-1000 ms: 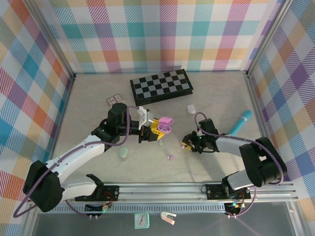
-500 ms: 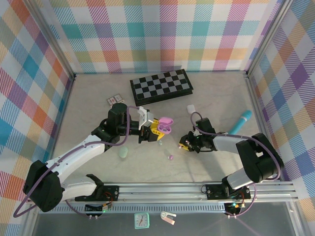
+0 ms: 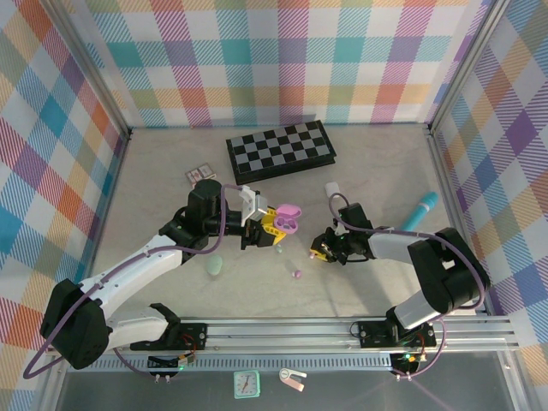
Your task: Insert wireless bluetooth earbuds into charging case
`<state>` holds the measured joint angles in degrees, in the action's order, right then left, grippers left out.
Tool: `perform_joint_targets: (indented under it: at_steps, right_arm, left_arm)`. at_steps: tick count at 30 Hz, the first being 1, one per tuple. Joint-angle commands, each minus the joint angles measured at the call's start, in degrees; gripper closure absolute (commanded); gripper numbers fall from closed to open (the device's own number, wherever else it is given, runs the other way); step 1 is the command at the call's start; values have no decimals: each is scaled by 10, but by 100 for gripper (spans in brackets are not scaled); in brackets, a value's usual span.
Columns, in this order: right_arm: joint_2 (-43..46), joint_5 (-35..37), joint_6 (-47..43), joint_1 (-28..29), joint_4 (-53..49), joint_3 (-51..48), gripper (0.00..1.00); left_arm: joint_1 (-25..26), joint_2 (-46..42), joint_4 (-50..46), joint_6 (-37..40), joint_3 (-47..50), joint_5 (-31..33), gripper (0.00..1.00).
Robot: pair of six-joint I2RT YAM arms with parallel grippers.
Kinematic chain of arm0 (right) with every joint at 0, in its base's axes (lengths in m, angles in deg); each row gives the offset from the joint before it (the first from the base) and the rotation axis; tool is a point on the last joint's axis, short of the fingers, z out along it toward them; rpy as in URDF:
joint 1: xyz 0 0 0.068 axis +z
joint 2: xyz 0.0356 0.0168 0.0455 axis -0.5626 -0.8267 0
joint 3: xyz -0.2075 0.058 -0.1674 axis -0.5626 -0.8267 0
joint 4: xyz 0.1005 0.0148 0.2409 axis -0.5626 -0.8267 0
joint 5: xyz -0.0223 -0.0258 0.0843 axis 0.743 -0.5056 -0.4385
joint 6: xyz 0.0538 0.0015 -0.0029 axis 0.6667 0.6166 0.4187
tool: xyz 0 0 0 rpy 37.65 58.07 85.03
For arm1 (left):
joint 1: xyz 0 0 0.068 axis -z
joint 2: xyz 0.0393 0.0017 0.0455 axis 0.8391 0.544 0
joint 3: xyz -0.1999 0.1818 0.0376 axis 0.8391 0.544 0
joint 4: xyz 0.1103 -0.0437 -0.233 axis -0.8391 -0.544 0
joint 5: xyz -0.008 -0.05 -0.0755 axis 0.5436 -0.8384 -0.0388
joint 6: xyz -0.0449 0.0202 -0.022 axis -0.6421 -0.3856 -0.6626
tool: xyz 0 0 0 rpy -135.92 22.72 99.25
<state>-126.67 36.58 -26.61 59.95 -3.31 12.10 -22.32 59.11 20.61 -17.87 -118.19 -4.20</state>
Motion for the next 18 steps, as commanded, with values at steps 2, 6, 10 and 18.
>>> perform_joint_targets:
  at_steps: [2,6,10,18]
  right_arm:
    - [8,26,-21,7,-29,9,82]
    - [32,41,-26,7,-53,15,82]
    - [53,54,-31,8,-77,23,81]
    - [109,97,-67,10,-186,74,80]
  left_arm:
    - [-4,0,0,14,-7,-16,77]
    - [-4,1,2,14,-7,-15,77]
    - [-4,2,4,14,-6,-9,77]
    - [-4,25,39,7,6,21,77]
